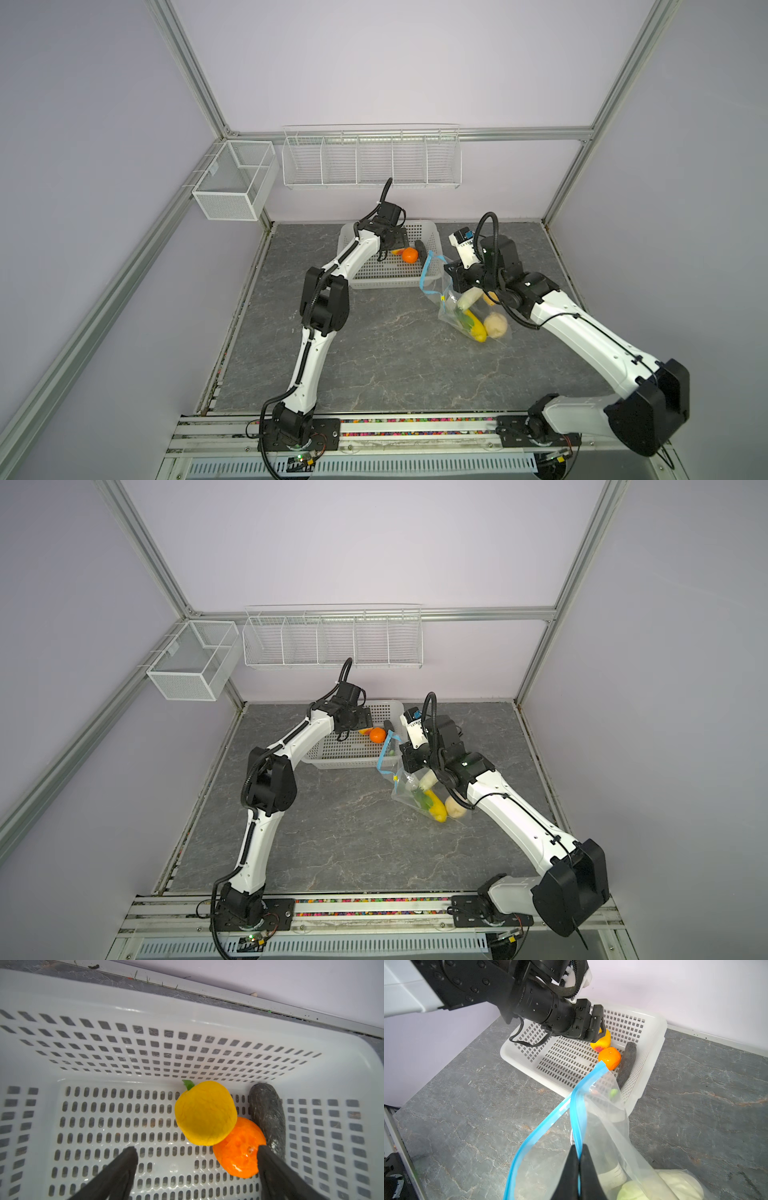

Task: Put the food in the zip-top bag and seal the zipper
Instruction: 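Open the left gripper and move it back over the basket toward the yellow pear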

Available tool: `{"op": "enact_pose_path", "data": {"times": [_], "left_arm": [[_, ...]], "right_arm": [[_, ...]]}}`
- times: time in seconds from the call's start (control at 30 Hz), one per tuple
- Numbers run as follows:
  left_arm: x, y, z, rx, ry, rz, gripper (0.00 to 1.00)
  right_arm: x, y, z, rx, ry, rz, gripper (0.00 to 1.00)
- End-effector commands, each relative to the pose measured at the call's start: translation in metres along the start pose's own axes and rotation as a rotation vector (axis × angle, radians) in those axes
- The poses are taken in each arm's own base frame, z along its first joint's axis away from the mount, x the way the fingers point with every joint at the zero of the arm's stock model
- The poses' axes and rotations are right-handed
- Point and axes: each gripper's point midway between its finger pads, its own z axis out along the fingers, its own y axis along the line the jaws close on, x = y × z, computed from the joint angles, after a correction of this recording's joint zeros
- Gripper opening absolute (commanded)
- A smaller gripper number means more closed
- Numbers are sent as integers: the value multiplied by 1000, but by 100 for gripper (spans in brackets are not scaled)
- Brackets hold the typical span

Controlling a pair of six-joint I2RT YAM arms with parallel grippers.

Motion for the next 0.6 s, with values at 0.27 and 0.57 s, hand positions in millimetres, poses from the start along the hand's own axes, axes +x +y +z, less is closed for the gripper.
{"op": "enact_pose_path", "data": {"times": [0.27, 0.57], "left_arm": [[4, 4, 32, -25, 34, 31, 92], [7, 2, 47, -15, 29, 25, 93]], "right_arm": [[-5, 0, 7, -35, -11, -1, 7], [-4, -1, 9, -41, -6, 4, 7]]}}
